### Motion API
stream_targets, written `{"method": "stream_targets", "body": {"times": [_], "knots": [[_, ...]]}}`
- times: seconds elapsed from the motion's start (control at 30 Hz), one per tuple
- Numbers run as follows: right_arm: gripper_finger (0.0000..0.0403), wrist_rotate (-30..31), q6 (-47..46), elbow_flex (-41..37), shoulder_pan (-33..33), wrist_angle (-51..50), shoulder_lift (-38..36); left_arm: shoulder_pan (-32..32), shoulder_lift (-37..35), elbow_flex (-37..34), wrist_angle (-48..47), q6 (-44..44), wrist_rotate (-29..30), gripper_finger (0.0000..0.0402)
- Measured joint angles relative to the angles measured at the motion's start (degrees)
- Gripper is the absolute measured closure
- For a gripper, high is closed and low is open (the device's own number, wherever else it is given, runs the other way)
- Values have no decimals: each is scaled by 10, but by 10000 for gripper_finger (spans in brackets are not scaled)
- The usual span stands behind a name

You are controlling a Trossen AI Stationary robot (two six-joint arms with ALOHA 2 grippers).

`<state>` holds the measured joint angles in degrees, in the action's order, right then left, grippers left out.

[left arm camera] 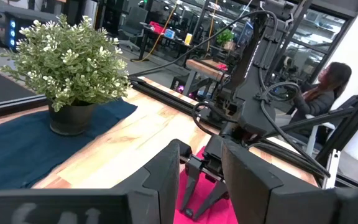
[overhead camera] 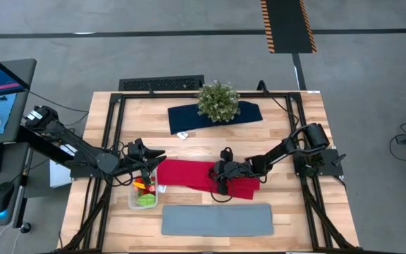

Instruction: Pick and placing Produce into tupperware

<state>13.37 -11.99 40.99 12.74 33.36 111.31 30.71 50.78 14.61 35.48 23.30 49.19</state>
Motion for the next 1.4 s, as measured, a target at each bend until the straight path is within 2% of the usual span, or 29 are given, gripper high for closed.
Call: {"method": "stream_targets", "body": {"times": [0.57,0.9,1.4], "knots": [[268,1,5,0,-1,-1,-1,0,0,0,0,0,0,292],[268,2,7,0,0,-55,-56,0,0,0,-1,0,-10,292],[271,2,-5,0,4,-56,-29,0,0,0,0,0,-10,292]]}}
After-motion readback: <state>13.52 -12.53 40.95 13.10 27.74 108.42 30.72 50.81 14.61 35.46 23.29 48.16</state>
